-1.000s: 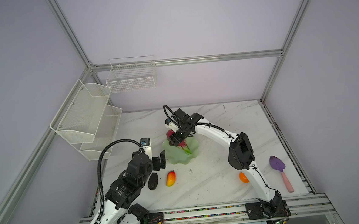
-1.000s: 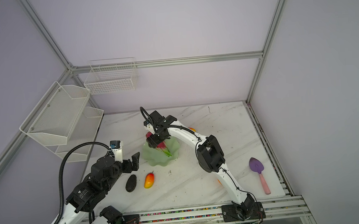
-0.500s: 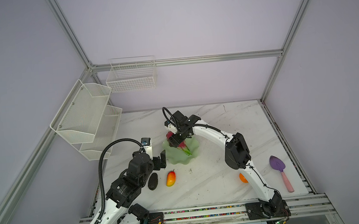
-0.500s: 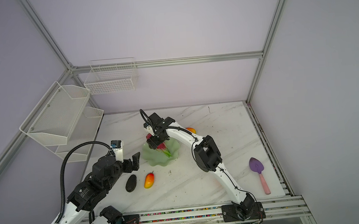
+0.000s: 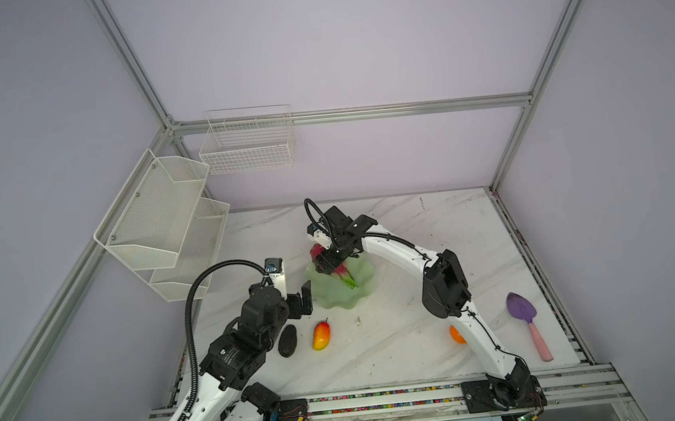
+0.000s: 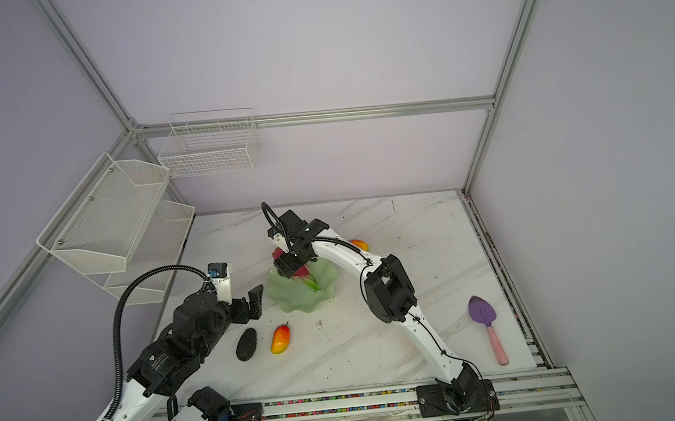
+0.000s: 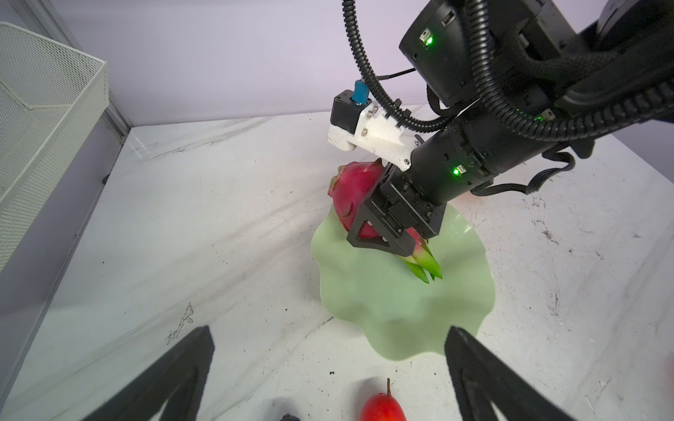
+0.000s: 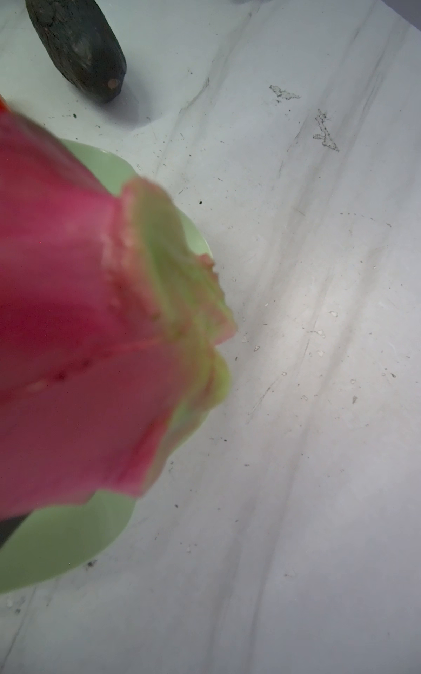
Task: Place and organize the fake fruits in the fruit bowl
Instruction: 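Carry the dragon fruit with the right gripper and lower it into the green bowl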
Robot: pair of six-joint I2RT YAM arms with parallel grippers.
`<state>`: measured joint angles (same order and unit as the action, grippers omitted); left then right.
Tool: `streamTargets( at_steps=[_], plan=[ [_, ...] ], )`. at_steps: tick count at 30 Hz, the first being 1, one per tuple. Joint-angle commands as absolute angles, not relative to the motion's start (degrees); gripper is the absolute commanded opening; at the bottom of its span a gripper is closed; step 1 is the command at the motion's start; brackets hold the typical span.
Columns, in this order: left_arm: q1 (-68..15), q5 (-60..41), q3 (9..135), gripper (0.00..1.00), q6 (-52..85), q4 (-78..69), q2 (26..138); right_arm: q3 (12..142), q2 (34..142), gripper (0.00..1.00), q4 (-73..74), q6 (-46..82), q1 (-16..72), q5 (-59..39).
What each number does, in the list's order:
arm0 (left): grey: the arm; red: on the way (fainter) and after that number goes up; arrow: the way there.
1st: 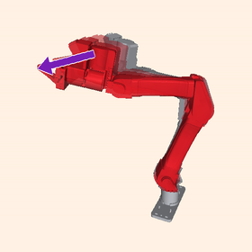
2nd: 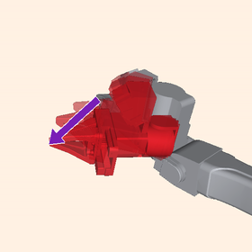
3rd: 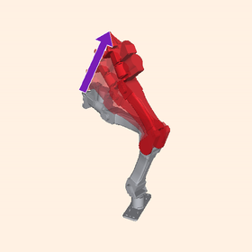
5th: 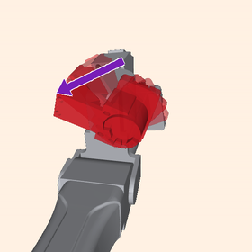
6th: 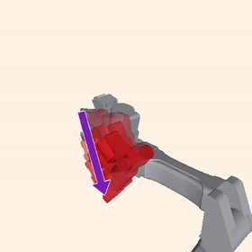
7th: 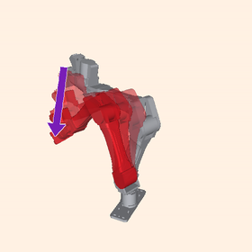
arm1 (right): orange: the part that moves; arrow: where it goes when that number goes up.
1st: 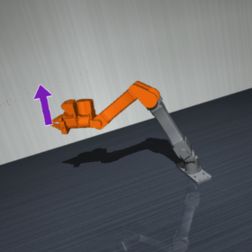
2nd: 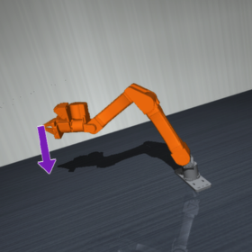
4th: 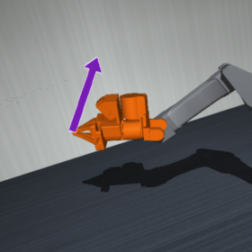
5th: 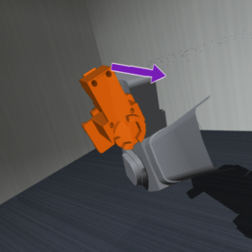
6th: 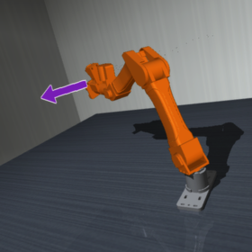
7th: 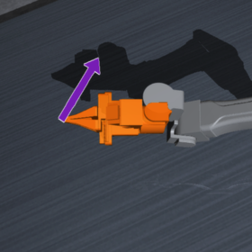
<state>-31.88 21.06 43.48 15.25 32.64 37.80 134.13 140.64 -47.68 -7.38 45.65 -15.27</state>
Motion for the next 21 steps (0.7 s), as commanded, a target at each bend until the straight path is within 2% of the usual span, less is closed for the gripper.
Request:
streamTargets(
  at_steps=[1,15,21],
  plan=[
    [-31.6,21.1,41.7,1.00,14.1,30.2,37.7,134.0,141.3,0.66,-46.8,-9.2,45.8,-15.4],
    [-31.5,21.0,39.9,1.00,14.7,29.5,36.7,133.6,133.5,0.63,-40.2,-7.3,45.7,-9.3],
    [-31.5,20.4,39.4,1.00,14.5,29.4,36.3,143.7,136.7,0.63,-59.7,-7.8,45.7,-11.0]
  ],
)
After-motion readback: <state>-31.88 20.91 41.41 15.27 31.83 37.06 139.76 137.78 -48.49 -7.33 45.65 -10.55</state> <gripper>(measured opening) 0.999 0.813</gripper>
